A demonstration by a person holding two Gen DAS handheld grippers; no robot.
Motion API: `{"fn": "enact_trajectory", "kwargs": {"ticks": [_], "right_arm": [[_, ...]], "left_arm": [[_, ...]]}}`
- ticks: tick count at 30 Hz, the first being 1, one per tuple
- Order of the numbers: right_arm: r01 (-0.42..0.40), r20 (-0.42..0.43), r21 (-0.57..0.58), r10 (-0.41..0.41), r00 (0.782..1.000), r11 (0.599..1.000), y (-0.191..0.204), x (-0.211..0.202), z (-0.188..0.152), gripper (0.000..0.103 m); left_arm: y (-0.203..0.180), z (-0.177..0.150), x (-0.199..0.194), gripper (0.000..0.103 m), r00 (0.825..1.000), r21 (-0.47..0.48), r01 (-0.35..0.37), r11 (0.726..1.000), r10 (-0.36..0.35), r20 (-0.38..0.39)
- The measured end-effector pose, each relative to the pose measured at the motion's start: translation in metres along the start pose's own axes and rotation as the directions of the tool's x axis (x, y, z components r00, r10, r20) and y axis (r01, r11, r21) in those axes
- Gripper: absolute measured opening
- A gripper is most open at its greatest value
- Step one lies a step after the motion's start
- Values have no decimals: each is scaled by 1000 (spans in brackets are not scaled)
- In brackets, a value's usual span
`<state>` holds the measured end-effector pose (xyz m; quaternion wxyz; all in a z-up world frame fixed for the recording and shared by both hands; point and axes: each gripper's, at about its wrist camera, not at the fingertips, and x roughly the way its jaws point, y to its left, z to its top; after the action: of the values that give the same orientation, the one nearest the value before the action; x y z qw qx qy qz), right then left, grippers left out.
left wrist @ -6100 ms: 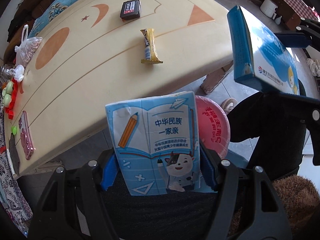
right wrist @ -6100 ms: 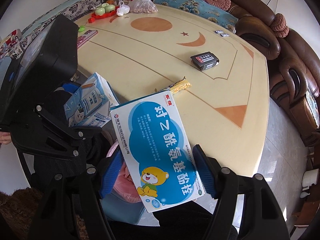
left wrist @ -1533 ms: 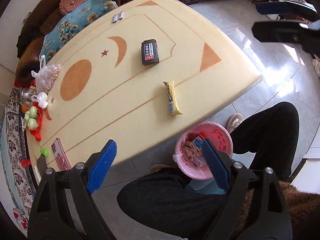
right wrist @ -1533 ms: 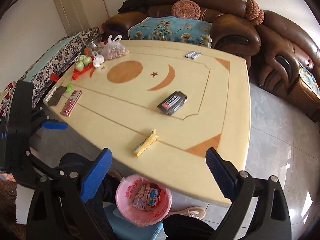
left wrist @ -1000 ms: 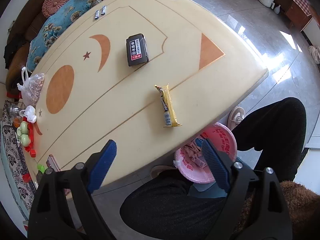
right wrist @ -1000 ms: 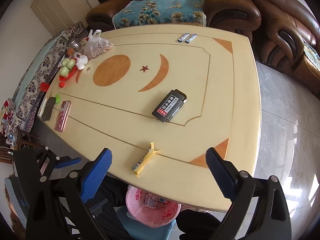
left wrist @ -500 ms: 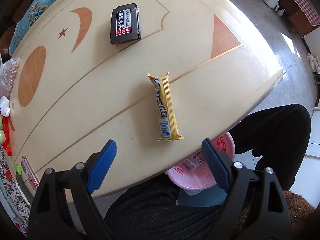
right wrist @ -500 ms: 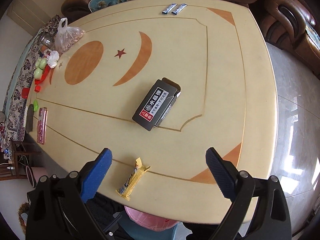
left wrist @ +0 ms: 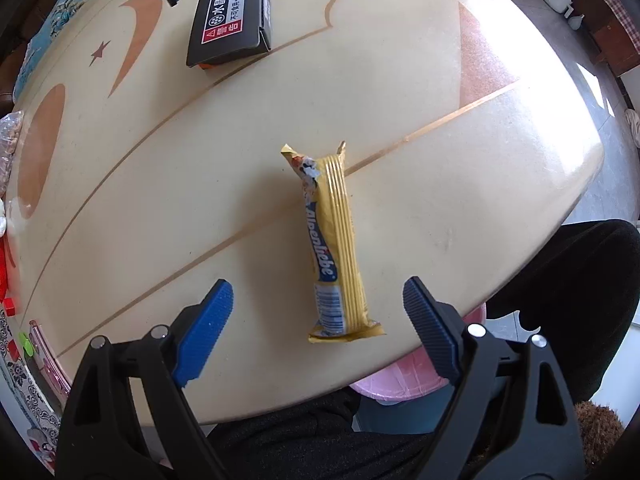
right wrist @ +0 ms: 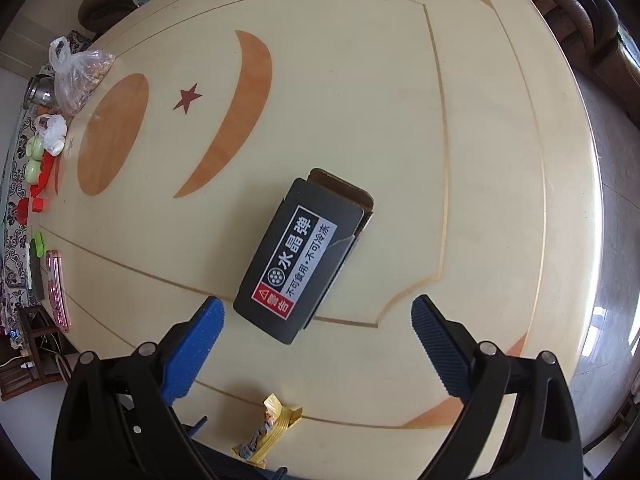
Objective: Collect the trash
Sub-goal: 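Grasp the yellow snack bar with the left tool while the right tool grasps the black box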
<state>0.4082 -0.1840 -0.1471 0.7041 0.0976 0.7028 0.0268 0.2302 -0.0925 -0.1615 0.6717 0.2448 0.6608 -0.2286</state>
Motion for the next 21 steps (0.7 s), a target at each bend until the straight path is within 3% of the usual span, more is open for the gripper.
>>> {"fn": "enact_trajectory", "kwargs": {"ticks": [9, 12, 17, 21], "right_arm": [[55, -60, 25, -54, 997, 998, 9, 37, 21, 92], [59, -125, 20, -56, 991, 998, 8, 53, 23, 92], [131, -114, -42, -135, 984, 991, 21, 60, 24, 91], [179, -104, -78, -186, 977, 981, 27, 59, 27, 82]], "left_arm": [[8, 9, 17, 85, 999, -4, 31, 1000, -31, -23], [13, 7, 18, 85, 999, -9, 49, 999, -50, -16], [15, 3, 18, 85, 999, -12, 46, 999, -46, -7], [19, 1, 17, 85, 999, -22, 43, 999, -43, -7]]}}
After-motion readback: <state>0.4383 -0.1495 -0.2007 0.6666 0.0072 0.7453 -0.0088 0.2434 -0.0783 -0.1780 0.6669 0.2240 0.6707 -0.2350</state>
